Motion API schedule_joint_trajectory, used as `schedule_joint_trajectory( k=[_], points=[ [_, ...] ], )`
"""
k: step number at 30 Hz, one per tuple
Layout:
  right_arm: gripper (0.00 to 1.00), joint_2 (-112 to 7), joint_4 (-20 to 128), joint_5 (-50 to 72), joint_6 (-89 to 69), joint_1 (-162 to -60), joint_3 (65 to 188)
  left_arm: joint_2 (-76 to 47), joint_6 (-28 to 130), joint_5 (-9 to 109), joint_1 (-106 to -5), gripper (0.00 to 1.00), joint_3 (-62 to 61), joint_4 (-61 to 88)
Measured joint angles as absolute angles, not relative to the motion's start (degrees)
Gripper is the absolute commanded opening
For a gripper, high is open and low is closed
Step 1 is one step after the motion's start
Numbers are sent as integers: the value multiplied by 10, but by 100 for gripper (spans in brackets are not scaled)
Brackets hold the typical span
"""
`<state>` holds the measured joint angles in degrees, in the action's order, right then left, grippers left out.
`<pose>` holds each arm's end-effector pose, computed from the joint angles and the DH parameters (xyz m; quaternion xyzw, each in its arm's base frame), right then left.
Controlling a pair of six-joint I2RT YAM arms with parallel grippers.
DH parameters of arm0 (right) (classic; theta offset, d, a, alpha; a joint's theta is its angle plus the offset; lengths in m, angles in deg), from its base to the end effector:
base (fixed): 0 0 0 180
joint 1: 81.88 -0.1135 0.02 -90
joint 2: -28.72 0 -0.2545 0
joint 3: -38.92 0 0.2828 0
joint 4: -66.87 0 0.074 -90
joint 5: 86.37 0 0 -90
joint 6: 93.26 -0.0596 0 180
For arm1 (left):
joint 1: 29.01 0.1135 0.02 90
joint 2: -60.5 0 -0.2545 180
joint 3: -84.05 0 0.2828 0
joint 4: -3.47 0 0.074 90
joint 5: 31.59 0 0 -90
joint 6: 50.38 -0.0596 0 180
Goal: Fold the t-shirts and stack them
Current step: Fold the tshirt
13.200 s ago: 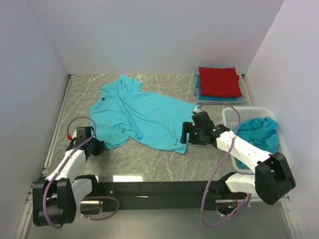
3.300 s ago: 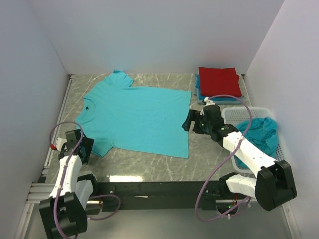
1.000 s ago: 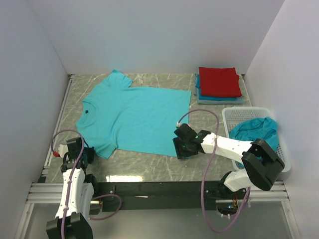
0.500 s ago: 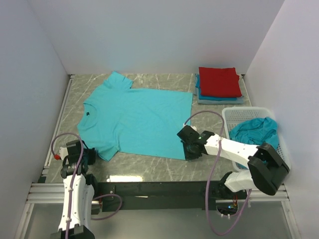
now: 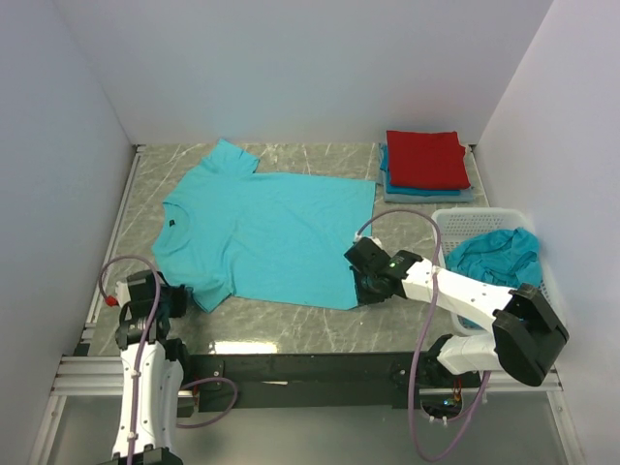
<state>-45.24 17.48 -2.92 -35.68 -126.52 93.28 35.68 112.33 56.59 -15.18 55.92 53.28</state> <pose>0.1925 0.1806 0.1389 -0.0941 0.9772 0.0694 0.1774 0.1590 0.0372 0.1398 -0.6323 0.6802 -0.1950 0.3154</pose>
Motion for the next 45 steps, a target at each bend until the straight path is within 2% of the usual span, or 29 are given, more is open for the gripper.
schedule_joint_trajectory(
  k=[9,23,45],
  points=[
    [0,-464,173,-39,-333,-1248,985,241,1084,565,-152,1,504,475],
    [0,-479,172,-3,-284,-1149,1053,62,1031,563,-181,1,384,365],
    [0,-590,162,3,-252,-1076,1185,-220,971,570,-246,1,182,294]
  ],
)
